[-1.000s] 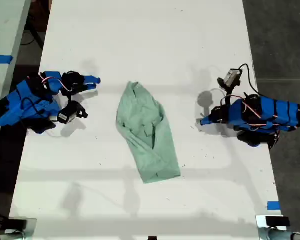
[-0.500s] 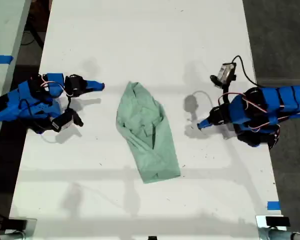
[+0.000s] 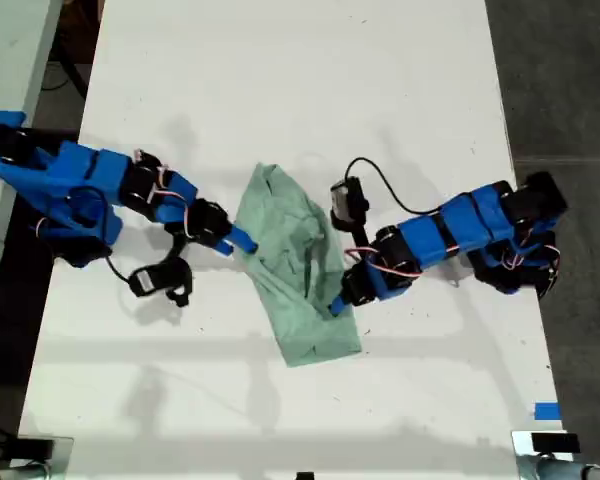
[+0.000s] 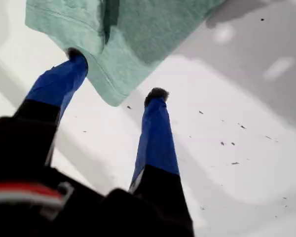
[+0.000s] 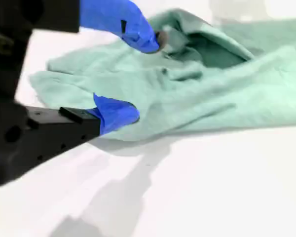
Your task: Fold t shirt
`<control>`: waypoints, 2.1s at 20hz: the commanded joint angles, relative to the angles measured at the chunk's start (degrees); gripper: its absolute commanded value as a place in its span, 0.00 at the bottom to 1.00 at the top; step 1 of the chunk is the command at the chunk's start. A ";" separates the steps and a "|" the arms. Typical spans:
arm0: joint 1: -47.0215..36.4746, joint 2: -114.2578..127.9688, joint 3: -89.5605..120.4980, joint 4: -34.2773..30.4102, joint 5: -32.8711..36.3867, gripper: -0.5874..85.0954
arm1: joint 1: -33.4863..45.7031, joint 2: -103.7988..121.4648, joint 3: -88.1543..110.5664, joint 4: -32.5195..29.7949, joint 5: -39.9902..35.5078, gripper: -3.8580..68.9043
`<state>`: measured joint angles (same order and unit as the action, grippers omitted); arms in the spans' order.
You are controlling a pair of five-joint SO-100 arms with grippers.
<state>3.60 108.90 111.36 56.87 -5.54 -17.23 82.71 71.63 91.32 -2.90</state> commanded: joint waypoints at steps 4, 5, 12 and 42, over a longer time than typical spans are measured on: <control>9.23 -45.88 -54.58 11.07 -2.46 0.27 | -4.22 -5.36 -5.27 1.41 5.80 0.41; 9.84 -46.85 -55.72 9.58 -2.20 0.26 | -4.39 -6.24 -5.19 1.41 6.06 0.42; 13.27 -47.55 -56.43 2.55 -1.41 0.26 | -3.96 -9.76 -5.19 0.44 7.73 0.42; 9.58 -22.94 -42.98 24.70 4.22 0.00 | 8.09 0.09 -25.84 -5.01 -17.31 0.05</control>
<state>18.11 75.59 64.78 79.28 -2.46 -13.80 75.41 47.11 85.87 -14.85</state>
